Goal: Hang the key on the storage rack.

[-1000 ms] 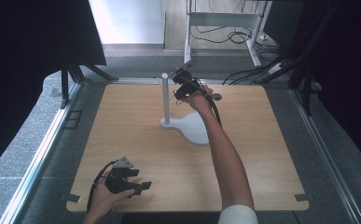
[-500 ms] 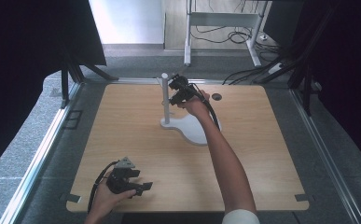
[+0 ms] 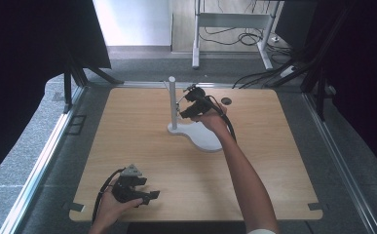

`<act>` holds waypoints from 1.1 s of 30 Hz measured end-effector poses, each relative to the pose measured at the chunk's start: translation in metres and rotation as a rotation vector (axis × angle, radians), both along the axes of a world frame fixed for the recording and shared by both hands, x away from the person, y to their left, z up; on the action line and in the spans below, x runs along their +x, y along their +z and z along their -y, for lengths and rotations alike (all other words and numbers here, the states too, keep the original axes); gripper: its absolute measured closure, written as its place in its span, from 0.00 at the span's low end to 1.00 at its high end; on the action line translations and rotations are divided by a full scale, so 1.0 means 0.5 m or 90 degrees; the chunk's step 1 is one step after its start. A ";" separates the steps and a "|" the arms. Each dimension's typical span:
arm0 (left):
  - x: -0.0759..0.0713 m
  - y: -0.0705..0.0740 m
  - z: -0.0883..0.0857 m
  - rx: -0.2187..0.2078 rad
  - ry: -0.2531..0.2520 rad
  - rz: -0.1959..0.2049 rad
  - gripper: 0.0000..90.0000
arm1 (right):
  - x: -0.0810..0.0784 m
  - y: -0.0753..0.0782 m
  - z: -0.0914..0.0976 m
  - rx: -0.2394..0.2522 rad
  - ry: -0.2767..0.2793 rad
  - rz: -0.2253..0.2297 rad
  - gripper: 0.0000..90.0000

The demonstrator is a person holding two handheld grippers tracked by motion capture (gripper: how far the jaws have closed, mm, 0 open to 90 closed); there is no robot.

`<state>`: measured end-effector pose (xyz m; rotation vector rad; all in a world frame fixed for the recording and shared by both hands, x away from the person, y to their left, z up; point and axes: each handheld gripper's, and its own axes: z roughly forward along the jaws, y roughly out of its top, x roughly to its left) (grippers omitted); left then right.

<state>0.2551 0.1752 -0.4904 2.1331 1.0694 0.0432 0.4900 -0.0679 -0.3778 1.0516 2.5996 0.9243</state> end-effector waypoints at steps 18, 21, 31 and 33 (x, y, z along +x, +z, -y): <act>0.001 0.003 -0.015 -0.003 0.018 0.003 0.26 | -0.151 -0.060 0.165 0.038 -0.016 0.030 0.59; 0.000 0.006 -0.014 0.000 0.016 0.006 0.26 | -0.182 -0.078 0.189 0.047 -0.014 0.034 0.58; 0.001 0.004 -0.011 0.006 0.020 0.005 0.26 | -0.273 -0.145 0.248 0.066 -0.017 0.035 0.58; 0.001 0.003 -0.010 0.008 0.020 0.004 0.26 | -0.288 -0.158 0.254 0.067 -0.017 0.033 0.58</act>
